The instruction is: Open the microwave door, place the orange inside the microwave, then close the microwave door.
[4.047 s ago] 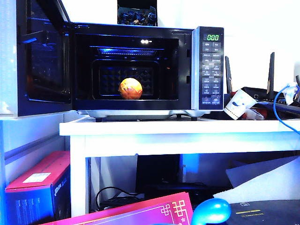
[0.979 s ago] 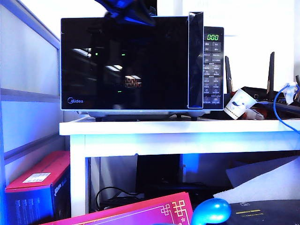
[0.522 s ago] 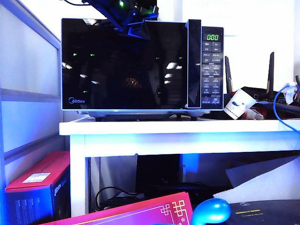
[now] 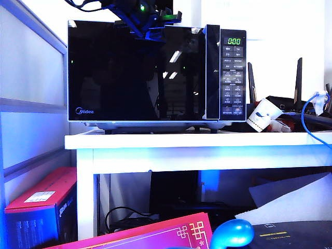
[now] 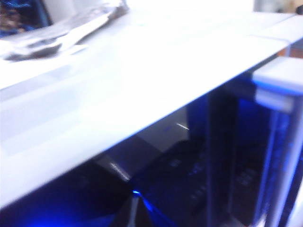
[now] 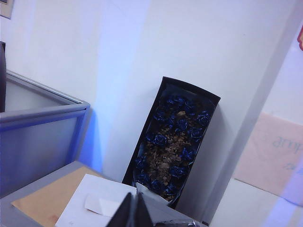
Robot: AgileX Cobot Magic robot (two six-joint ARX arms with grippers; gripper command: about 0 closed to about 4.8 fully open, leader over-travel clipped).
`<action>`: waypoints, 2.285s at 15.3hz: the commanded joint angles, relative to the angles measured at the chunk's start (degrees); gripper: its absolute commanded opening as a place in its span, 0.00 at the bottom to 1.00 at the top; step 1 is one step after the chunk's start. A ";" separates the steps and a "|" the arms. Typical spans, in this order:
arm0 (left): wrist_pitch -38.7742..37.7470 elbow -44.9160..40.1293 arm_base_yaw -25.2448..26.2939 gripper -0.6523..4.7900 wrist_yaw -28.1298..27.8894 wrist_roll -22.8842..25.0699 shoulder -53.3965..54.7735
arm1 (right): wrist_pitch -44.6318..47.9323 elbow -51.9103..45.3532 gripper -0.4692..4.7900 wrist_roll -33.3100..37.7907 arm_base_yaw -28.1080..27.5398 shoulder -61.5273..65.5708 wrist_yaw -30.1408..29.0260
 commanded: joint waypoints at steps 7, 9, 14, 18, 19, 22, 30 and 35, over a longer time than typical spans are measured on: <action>-7.28 0.35 0.02 0.11 -0.04 -0.83 -23.56 | 3.67 0.24 0.09 0.15 0.09 -5.79 0.26; -18.78 0.35 -0.07 0.11 -0.07 -0.85 -38.32 | 1.38 0.22 0.09 0.17 0.09 -10.43 0.26; -42.36 0.35 -0.04 0.11 -0.26 -0.72 -62.42 | -7.34 0.22 0.09 3.26 0.09 -20.61 0.04; -55.30 0.33 -0.04 0.11 -0.31 -0.81 -80.41 | -24.76 0.09 0.09 3.13 0.09 -27.96 0.04; -59.41 0.33 -0.04 0.11 -0.63 -0.72 -83.60 | -27.56 0.07 0.09 3.10 0.07 -29.27 -0.11; -71.76 -0.94 0.33 0.11 -0.92 -1.57 -88.89 | -33.90 -2.69 0.09 3.15 0.07 -30.95 -4.26; -38.99 -54.99 1.40 0.11 2.21 -11.47 -106.22 | 4.04 -66.88 0.09 8.15 0.02 -55.84 -9.14; -9.11 -87.73 1.38 0.11 0.13 -16.81 -105.24 | 21.97 -105.94 0.09 12.81 0.04 -72.57 -0.83</action>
